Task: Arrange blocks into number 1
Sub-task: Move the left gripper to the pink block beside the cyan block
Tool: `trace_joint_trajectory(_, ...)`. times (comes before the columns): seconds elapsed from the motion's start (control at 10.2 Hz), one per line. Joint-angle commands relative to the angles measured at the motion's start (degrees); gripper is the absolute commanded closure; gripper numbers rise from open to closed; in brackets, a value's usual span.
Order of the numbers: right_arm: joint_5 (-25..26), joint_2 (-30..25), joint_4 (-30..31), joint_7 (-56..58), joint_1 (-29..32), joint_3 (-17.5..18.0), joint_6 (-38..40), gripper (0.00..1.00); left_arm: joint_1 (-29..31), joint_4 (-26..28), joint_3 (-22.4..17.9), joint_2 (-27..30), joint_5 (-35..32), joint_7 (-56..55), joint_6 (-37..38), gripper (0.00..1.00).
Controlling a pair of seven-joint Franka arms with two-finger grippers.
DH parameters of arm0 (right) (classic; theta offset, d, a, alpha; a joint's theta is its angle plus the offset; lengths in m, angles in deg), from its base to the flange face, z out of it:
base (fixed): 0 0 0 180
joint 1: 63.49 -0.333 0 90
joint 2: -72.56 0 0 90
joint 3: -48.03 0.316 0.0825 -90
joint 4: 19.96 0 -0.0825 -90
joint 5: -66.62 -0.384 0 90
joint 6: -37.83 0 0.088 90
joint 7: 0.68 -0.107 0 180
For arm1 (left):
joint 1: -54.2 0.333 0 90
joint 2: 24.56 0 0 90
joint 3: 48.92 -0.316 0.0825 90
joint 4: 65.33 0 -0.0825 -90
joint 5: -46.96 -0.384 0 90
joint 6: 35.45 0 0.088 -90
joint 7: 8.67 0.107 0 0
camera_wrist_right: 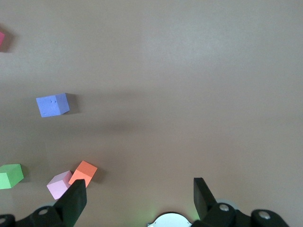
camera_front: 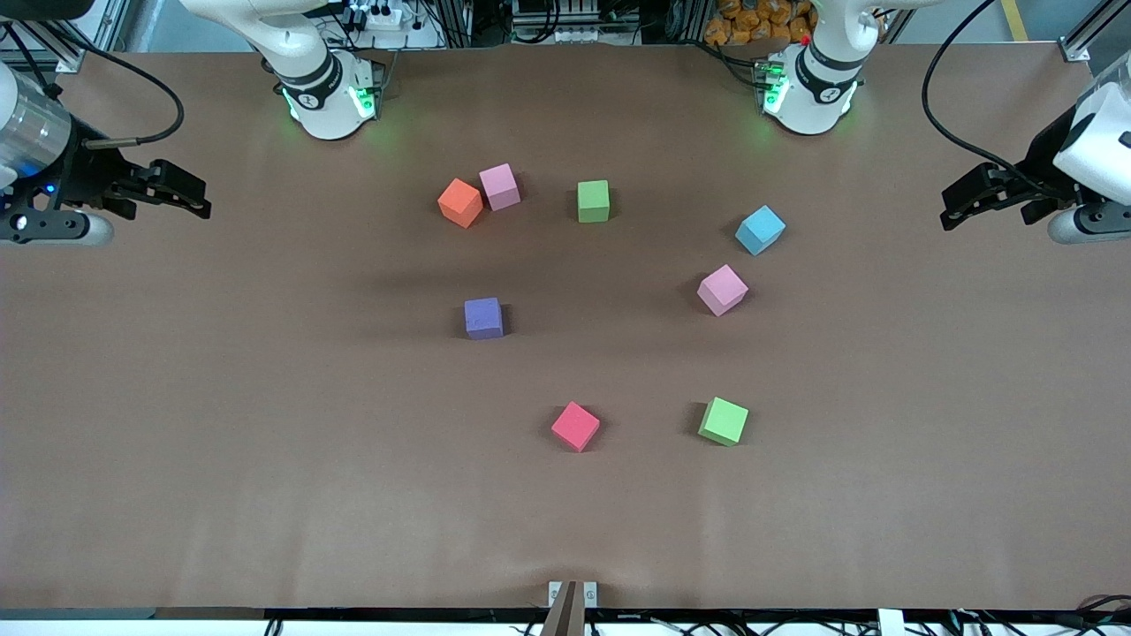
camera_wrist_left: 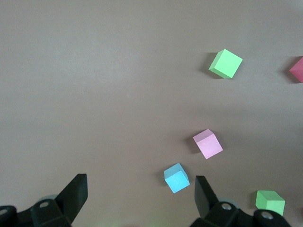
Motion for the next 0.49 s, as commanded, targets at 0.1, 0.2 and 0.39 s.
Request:
trace_joint_trajectory(0.1, -0.34, 0.14, 0.39, -0.08, 0.48, 0.17, 0.08, 0.0, -0.55, 0.2, -0.16, 0.81, -1.15, 0.52, 1.03, 0.0)
trace_joint_trajectory(0.2, -0.34, 0.22, 0.56, -0.08, 0.48, 0.08, 0.08, 0.0, -0.64, 0.29, 0.02, 0.46, -1.06, 0.78, 1.03, 0.0)
trace_joint_trajectory(0.39, -0.34, 0.66, 0.74, -0.08, 0.48, 0.08, -0.01, 0.0, -1.25, 2.99, 3.95, -0.41, -0.27, 0.78, -1.33, 0.0)
